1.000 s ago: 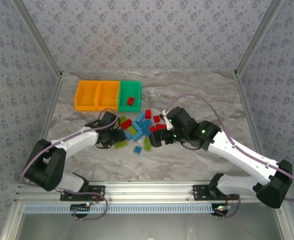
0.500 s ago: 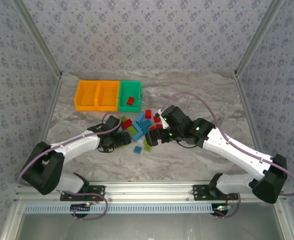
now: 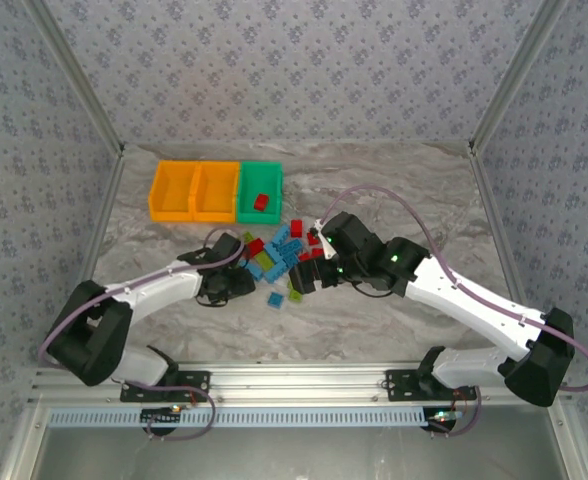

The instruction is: Sort the legos into containers by color

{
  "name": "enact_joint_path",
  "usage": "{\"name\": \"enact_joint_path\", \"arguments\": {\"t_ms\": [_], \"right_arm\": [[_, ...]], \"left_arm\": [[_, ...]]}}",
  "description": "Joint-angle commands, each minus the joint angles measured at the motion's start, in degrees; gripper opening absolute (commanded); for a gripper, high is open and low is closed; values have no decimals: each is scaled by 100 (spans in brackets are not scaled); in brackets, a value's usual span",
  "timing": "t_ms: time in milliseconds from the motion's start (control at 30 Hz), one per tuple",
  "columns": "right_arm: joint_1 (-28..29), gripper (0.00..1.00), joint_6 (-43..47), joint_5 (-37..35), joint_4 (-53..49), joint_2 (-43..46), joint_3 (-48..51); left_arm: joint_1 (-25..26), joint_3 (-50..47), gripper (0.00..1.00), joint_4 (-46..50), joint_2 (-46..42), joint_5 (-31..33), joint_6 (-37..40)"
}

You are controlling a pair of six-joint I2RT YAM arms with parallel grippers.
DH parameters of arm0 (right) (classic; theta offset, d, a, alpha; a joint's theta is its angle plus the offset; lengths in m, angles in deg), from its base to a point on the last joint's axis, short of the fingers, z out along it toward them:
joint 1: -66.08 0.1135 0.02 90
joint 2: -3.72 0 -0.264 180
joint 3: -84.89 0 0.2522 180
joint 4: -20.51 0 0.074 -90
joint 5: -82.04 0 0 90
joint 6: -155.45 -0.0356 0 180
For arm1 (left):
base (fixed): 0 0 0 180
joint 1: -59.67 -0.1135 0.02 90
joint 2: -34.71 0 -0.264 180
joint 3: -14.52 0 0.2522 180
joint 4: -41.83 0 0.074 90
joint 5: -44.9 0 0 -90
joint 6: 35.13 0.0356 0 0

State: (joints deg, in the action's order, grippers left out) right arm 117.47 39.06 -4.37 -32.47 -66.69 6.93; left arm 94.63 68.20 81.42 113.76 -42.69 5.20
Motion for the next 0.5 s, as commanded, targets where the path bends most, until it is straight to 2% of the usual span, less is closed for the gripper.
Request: {"name": "enact_joint_path", "arguments": {"t_ms": [0, 100, 200, 300, 467], "right_arm": [[67, 100, -62, 71, 61, 98, -110], [81, 100, -100, -173, 160, 273, -107], [70, 100, -163, -471, 110, 402, -171], [71, 100, -280, -596, 10, 499, -172], [89, 100, -487, -686, -128, 769, 67]], "left_arm": [[32, 193, 59, 468, -771, 198, -43], [17, 562, 55, 607, -1446, 696, 107], [-306, 1198, 51, 541, -1440, 1282, 514], [-1054, 1836, 51, 176, -730, 1285, 757], [-1941, 3200, 53, -65, 1133, 686, 801]]}}
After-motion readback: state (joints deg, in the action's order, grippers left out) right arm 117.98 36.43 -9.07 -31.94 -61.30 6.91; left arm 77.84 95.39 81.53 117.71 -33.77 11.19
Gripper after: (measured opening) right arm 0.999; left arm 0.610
